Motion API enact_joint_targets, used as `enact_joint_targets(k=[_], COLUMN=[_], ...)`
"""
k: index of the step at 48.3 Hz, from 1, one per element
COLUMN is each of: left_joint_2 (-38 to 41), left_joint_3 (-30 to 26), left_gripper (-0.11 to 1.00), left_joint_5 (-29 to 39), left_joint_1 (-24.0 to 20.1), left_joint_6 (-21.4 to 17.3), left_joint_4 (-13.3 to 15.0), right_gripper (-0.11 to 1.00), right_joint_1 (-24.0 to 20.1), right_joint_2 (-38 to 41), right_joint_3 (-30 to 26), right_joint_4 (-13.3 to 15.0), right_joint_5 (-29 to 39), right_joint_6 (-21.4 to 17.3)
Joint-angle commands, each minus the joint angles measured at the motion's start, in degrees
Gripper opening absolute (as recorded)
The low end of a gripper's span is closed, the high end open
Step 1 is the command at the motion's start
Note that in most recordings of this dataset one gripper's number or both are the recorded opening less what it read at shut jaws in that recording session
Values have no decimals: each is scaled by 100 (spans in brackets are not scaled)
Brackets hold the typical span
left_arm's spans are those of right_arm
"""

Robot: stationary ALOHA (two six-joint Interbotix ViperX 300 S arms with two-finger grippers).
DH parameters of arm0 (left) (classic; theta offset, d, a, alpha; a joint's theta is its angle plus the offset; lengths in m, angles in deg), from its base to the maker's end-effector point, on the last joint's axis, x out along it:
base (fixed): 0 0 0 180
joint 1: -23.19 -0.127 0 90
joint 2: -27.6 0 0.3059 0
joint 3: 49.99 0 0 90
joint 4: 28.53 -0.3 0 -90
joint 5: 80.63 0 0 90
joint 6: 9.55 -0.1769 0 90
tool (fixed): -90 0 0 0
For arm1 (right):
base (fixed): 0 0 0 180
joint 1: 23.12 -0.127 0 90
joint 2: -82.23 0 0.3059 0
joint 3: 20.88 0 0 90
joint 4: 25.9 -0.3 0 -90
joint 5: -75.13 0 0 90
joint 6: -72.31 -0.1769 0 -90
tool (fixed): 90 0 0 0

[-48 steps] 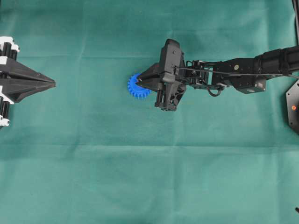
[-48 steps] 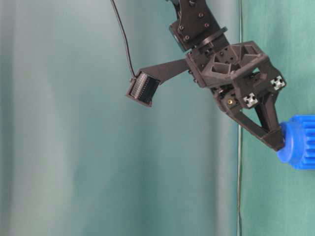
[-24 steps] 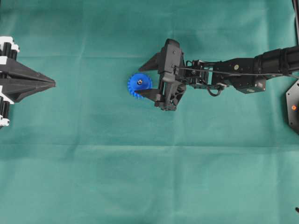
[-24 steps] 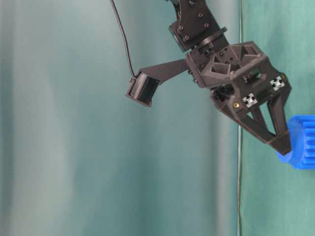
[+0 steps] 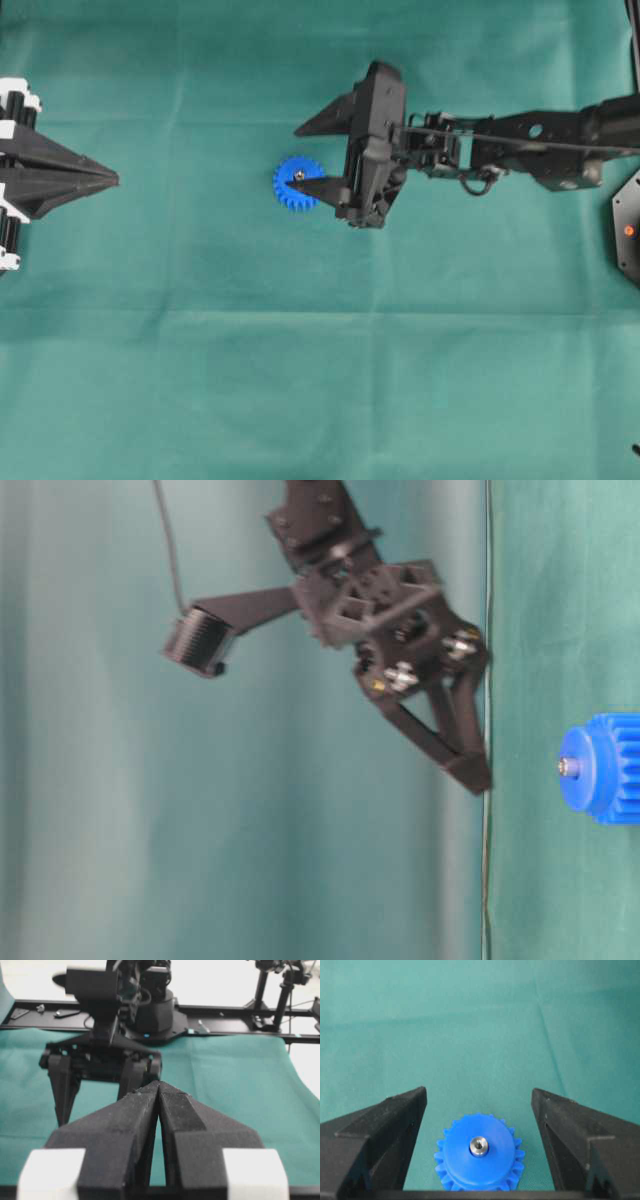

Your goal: Insert the shaft placed at a random location into the center hole of the small gear at another random location.

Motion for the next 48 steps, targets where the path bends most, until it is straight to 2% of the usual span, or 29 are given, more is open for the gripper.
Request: enact_joint_targets(k=[1,12,36,48], left_joint_2=[35,35,18,26], left_joint_3=[-141,-141,-149,-141], left_gripper=[0,0,0,0], left_joint_5=[-53,-53,-53,-62], left_joint_1=[0,0,0,0], left_joint_6=[9,9,18,18], left_joint_4=[-9,-9,-9,-9], right_gripper=[89,89,89,89], right_joint_1=[-9,-26,-26,-26], right_joint_2=[-299,-519,-1854,-2232], right_joint_3=[-53,211,1564,1916], right_joint_4=[9,9,-18,-18], right_joint_5=[79,88,44,35], right_joint_6=[26,0,-9,-9])
